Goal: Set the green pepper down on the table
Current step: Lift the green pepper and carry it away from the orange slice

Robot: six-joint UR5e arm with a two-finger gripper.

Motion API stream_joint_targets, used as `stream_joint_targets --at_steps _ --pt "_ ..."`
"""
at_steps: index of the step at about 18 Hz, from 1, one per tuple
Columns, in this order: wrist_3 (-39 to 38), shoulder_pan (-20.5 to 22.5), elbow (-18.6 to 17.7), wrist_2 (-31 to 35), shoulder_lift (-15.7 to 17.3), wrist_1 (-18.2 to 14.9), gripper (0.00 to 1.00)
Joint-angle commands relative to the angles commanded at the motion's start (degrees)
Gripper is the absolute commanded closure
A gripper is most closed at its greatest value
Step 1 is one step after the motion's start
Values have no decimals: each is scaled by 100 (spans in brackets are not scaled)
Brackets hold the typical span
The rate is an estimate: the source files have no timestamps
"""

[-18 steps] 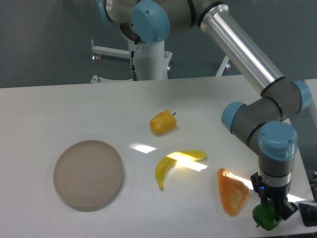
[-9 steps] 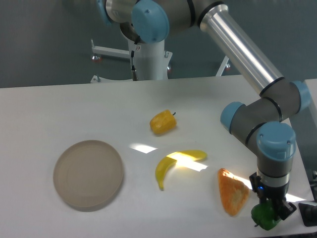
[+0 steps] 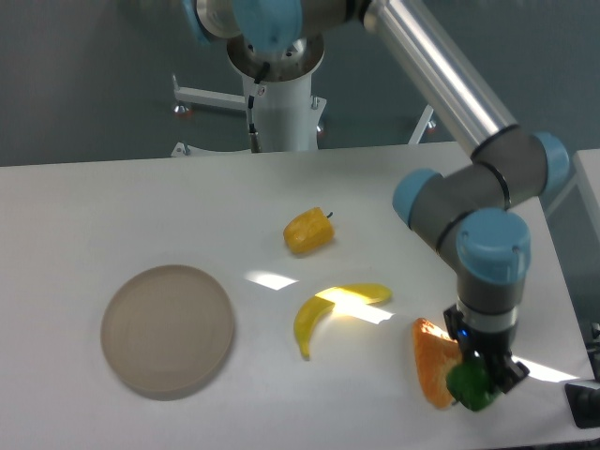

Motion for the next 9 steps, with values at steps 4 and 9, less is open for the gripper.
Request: stream_joint_targets --at_steps 4,9 --pt "9 -36 -969 -44 696 9 61" --pt "149 131 -2332 -255 1523 210 61"
